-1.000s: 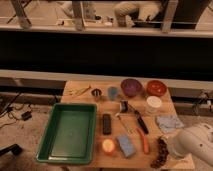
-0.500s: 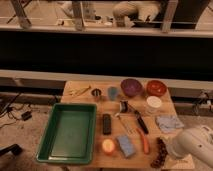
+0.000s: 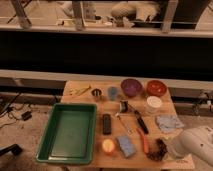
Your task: Place grapes in metal cup
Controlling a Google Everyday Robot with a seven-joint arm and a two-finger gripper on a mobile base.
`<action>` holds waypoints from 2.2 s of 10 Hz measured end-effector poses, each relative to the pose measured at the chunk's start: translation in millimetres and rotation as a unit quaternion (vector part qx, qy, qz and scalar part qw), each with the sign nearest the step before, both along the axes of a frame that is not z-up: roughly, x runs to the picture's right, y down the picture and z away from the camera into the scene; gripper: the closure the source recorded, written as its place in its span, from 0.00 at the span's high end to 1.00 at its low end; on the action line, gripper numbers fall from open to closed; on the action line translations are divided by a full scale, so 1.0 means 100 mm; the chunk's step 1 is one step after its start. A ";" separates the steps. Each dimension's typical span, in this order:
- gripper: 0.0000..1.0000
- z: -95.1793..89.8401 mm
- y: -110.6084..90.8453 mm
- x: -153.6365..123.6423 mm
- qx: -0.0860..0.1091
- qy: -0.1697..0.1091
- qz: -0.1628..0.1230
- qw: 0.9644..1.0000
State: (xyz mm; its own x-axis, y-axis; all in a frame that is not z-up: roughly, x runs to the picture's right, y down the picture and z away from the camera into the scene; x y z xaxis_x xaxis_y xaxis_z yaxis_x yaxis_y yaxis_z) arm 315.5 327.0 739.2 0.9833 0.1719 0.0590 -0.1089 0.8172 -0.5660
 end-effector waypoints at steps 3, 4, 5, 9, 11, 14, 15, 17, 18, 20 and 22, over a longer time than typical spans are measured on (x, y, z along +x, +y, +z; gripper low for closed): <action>0.07 0.01 0.00 0.01 0.000 -0.001 0.004 1.000; 0.01 0.00 -0.01 0.01 0.000 -0.002 0.004 1.000; 0.00 -0.01 -0.01 0.01 -0.001 -0.001 0.004 1.000; 0.00 -0.07 -0.04 0.07 0.002 -0.004 0.012 1.000; 0.00 -0.24 -0.23 0.16 0.017 -0.009 0.024 1.000; 0.00 -0.47 -0.43 0.26 0.037 -0.016 0.036 0.999; 0.00 -0.53 -0.50 0.25 0.046 -0.023 0.034 0.998; 0.00 -0.66 -0.60 0.20 0.059 -0.035 0.031 0.997; 0.00 -0.74 -0.66 0.16 0.063 -0.043 0.028 0.997; 0.00 -0.85 -0.74 0.04 0.073 -0.063 0.016 0.995; 0.00 -1.06 -0.85 -0.17 0.090 -0.094 0.002 0.992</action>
